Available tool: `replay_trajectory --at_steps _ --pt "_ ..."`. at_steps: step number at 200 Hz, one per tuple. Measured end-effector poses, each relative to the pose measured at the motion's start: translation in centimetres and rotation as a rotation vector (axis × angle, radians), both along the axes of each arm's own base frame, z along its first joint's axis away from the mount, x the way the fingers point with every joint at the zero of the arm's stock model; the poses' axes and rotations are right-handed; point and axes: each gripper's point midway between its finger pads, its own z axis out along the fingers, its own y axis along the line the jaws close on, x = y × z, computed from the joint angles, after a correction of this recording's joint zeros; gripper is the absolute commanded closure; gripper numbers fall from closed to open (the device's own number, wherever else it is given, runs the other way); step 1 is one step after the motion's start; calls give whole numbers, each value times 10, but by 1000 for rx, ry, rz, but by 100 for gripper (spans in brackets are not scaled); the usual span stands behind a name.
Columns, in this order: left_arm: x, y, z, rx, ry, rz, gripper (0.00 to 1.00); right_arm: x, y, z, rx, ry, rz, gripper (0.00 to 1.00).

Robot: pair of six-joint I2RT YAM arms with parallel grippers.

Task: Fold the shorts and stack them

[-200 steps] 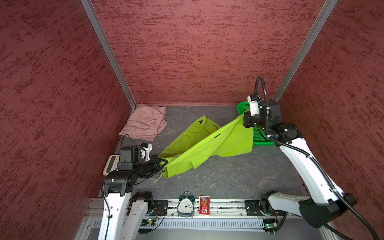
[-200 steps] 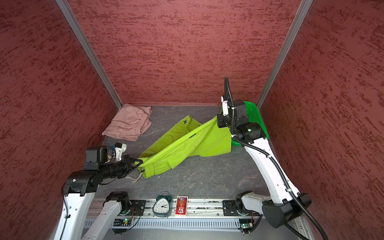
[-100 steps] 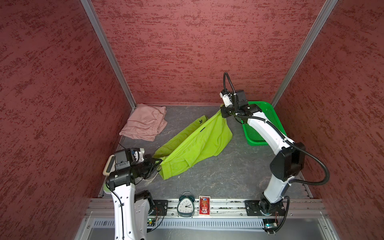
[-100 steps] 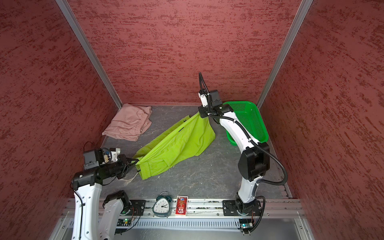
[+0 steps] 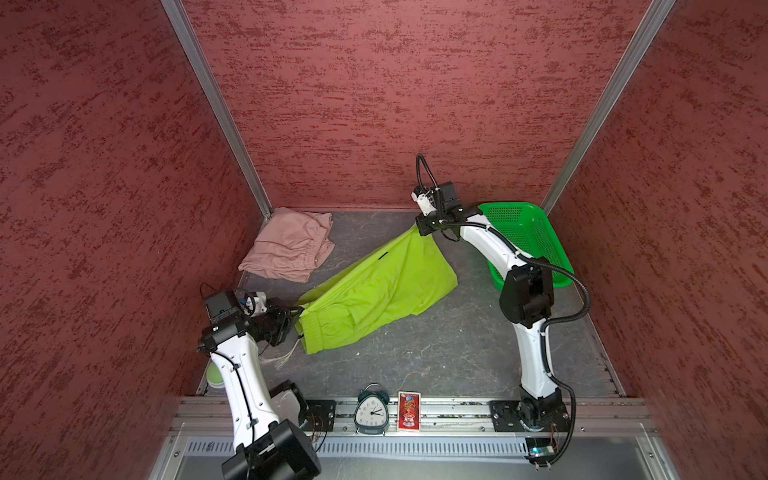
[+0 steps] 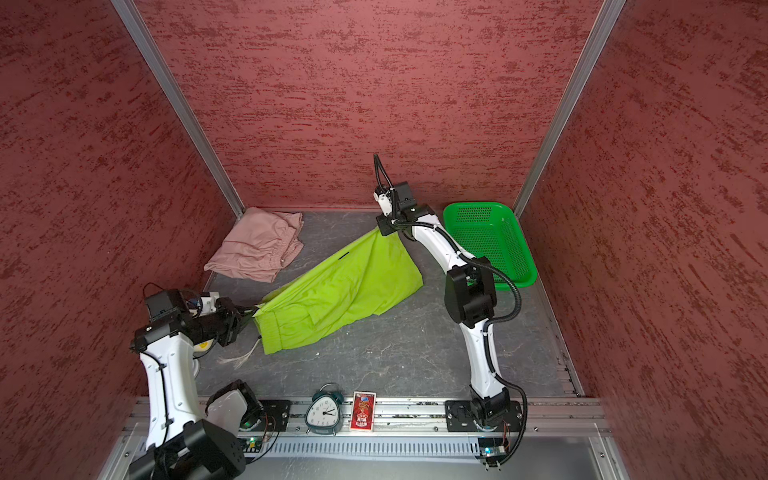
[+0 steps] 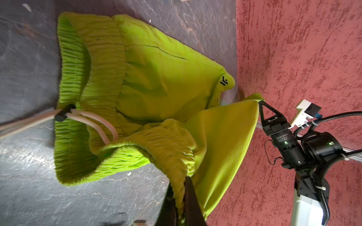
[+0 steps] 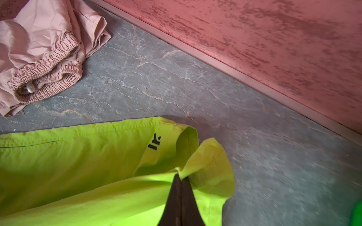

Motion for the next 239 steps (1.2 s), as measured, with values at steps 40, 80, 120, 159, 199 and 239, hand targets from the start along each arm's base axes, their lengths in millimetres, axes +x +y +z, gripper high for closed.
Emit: replay_trajectory --at_steps 40,80,120,159,199,239 --pt "1 14 -15 5 46 67 53 30 -17 -21 -3 -14 -78 47" --pt "2 31 -20 19 87 144 1 54 -52 -43 13 8 -167 20" --pt "13 63 14 165 51 200 1 19 -57 -61 5 81 -174 7" --pt "25 73 31 196 -14 203 1 -56 -68 -93 19 243 -171 5" --pt "37 53 36 161 -71 118 1 -102 -76 -114 41 343 -185 4" --pt "46 14 36 163 -90 -40 1 -123 -80 -142 49 407 -207 15"
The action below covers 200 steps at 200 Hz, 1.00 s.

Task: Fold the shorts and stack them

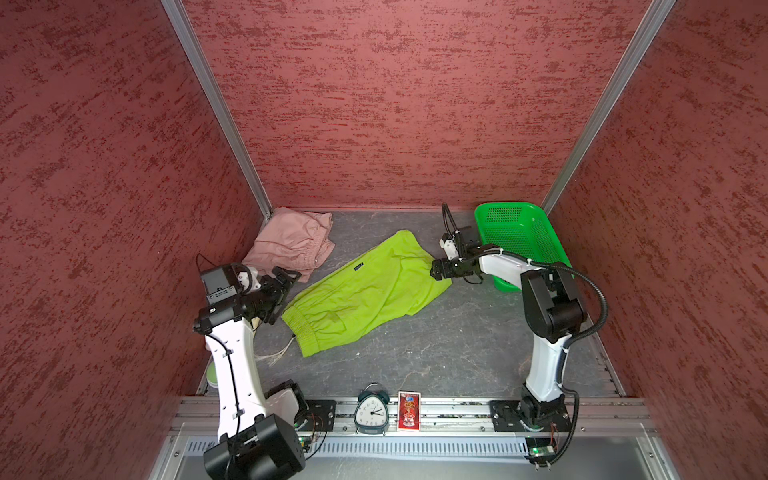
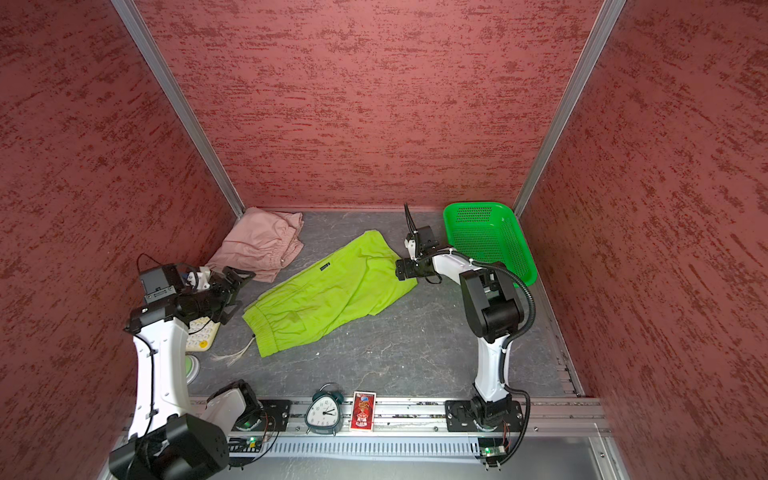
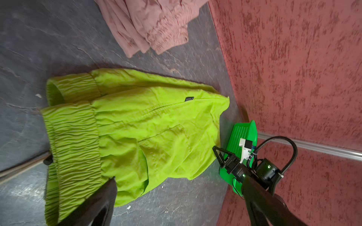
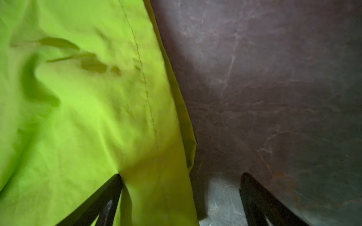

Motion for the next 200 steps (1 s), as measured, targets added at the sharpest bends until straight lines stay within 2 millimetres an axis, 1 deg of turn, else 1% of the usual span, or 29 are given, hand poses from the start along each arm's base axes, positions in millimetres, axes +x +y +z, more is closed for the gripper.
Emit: replay_trajectory --at_steps 4,10,24,44,59,78,110,114,120,132,137,148,158,170,186,200 --pt "1 -2 1 1 -4 -7 1 -2 0 -2 4 6 0 18" --pt "1 -3 1 2 -8 -15 1 -3 1 -3 10 6 2 25" --pt "3 -5 3 6 -19 -22 1 -3 3 -2 32 -2 -8 46" --pt "4 -7 4 10 -26 -35 1 -9 2 -4 44 8 -22 81" --pt "4 -12 5 17 -31 -59 1 -16 -3 -5 36 17 -46 100" --pt "5 -19 6 44 -35 -93 1 -26 -14 1 6 10 -84 100" --pt "7 -33 1 82 -24 -149 1 -50 -46 28 -52 -13 -196 100" --pt "7 -35 1 85 -24 -156 1 -54 -49 30 -55 -13 -208 90" --pt "9 -37 0 92 -24 -166 1 -61 -56 34 -63 -16 -233 79" --pt "12 -41 -4 106 -18 -185 1 -75 -67 40 -81 -11 -274 50" --pt "14 -43 -6 110 -14 -194 1 -81 -70 41 -89 -6 -286 43" --pt "17 -48 -12 119 -2 -213 1 -94 -80 44 -113 5 -316 39" --pt "21 -53 -17 128 9 -234 0 -103 -88 49 -133 11 -339 32" --pt "26 -64 -23 137 11 -280 1 -109 -94 62 -144 -7 -362 30" --pt "31 -84 -30 147 13 -359 1 -108 -97 82 -132 -61 -373 31" --pt "34 -101 -35 150 11 -424 1 -98 -90 102 -84 -128 -362 33"
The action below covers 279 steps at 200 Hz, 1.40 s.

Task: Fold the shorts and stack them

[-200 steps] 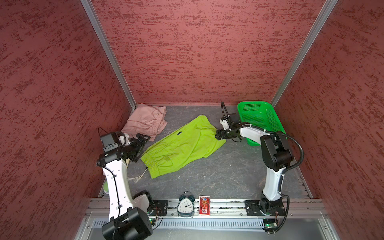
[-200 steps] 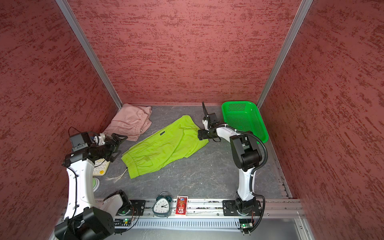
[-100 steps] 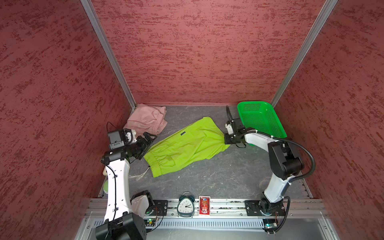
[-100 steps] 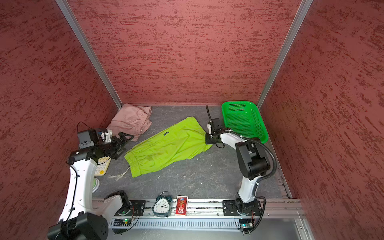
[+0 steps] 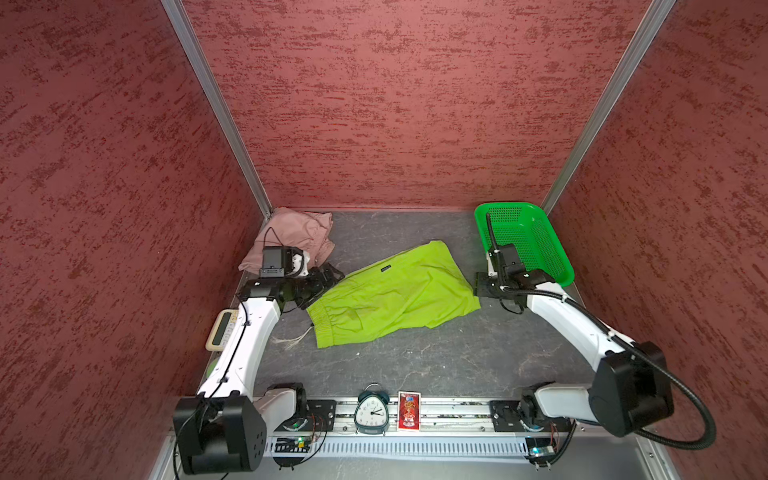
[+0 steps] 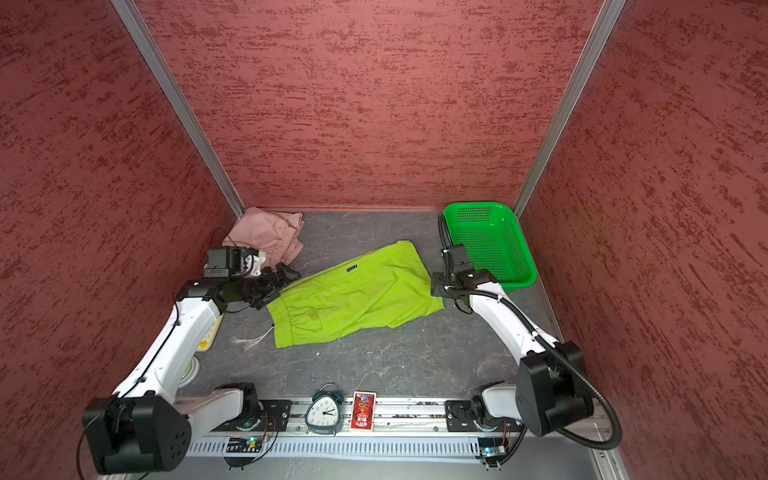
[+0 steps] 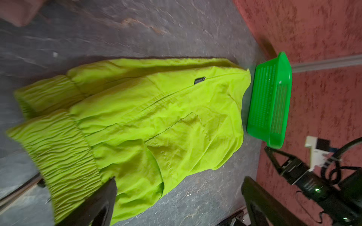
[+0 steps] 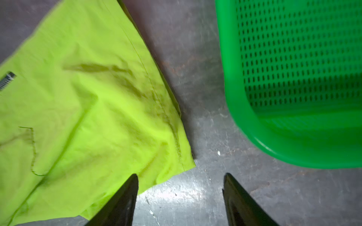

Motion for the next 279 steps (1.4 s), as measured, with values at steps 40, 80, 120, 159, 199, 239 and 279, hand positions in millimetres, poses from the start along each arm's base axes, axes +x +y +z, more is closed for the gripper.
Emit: replay_trajectory --at_steps 40,80,120,159,199,239,279 --pt "3 -1 -24 45 -1 14 1 51 52 14 134 -101 122 18" --pt "-14 7 -40 70 18 60 1 112 86 -25 71 -63 193 10" --pt "-27 7 -33 45 -23 89 1 159 80 -61 -40 -38 188 6" --pt "-34 9 -33 48 -27 99 1 175 64 -80 -81 -18 176 7" --pt "-37 11 -36 58 -7 106 1 176 70 -94 -20 2 221 31" --pt "-36 14 -36 60 0 115 1 168 72 -106 16 22 223 88" --pt "-33 15 -30 65 -14 110 1 156 40 -106 -80 31 136 100"
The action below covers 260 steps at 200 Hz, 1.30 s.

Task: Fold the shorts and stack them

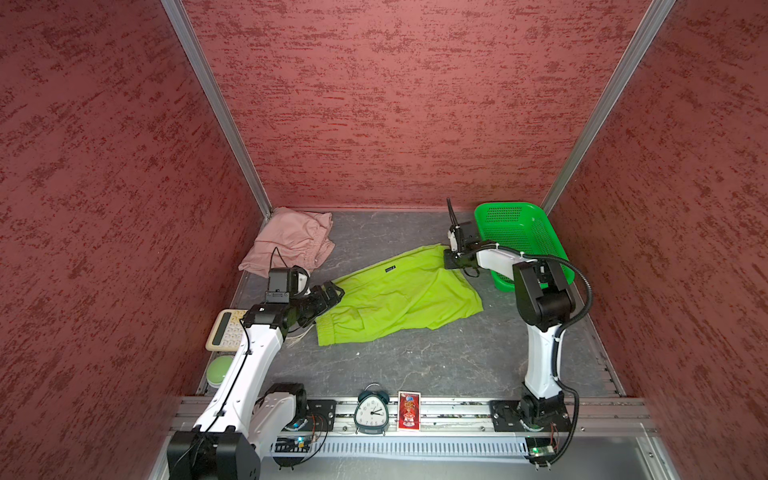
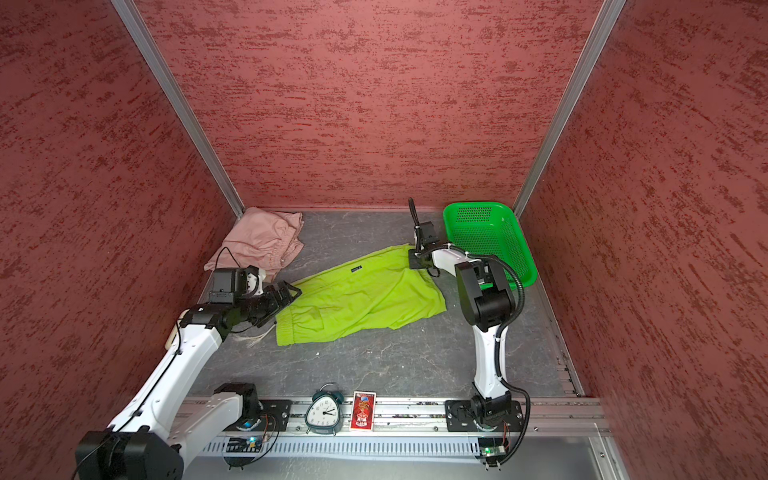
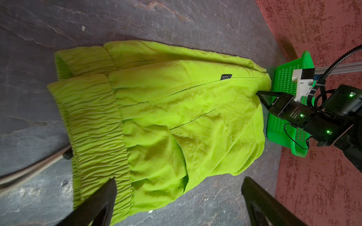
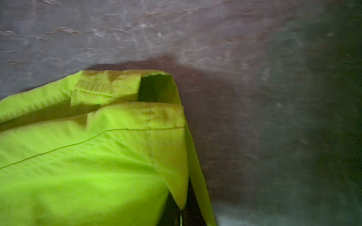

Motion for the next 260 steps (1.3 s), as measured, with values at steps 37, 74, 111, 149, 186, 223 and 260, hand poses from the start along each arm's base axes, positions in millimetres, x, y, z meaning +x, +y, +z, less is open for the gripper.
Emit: replay_trajectory --at_steps 37,74,111,149,186,223,260 --pt "4 0 7 3 -13 -3 1 -14 -46 29 -109 -32 -105 61" --pt "7 4 18 24 -12 -8 1 -17 -58 68 -123 -97 -112 32" --pt "21 31 67 55 -107 50 0 -44 -30 146 -49 -254 -20 17" --pt "19 54 121 91 -239 102 1 -95 82 215 84 -434 297 9" --pt "4 70 138 89 -269 145 1 -177 210 176 69 -402 702 1" --pt "-15 96 148 87 -282 251 1 -251 288 102 -106 -350 1008 1" --pt "-25 105 168 90 -332 294 1 -275 337 60 -288 -386 1140 1"
